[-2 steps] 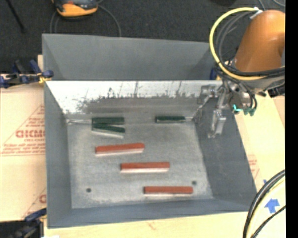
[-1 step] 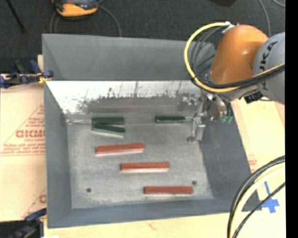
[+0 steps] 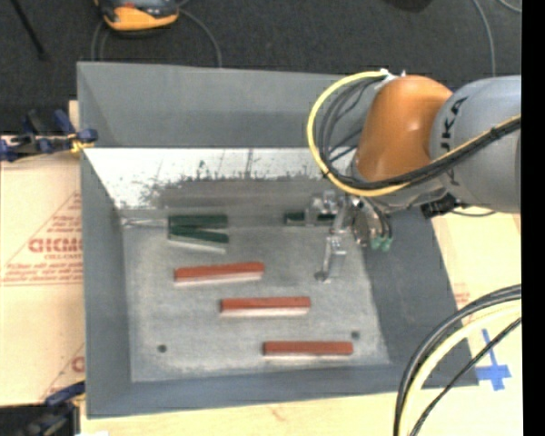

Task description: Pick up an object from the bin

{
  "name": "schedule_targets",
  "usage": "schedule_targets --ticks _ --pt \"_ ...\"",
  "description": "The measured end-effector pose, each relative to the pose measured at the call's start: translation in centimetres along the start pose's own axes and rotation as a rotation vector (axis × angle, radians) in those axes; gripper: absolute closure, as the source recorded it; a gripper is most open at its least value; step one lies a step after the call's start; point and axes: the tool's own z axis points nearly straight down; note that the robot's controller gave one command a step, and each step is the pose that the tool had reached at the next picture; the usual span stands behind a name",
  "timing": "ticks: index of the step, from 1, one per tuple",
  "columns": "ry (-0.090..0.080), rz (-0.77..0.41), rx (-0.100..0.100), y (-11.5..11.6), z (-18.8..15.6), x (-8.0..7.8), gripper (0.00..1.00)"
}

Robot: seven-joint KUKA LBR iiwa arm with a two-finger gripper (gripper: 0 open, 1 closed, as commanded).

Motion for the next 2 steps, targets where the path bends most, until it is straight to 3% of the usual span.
schedule_targets --ticks 1,2 --pt "-0.002 0.059 -0.001 3.9 3.2 0.3 0.0" --pt "-0.002 0.024 0.0 3.9 6.3 3.6 0.0"
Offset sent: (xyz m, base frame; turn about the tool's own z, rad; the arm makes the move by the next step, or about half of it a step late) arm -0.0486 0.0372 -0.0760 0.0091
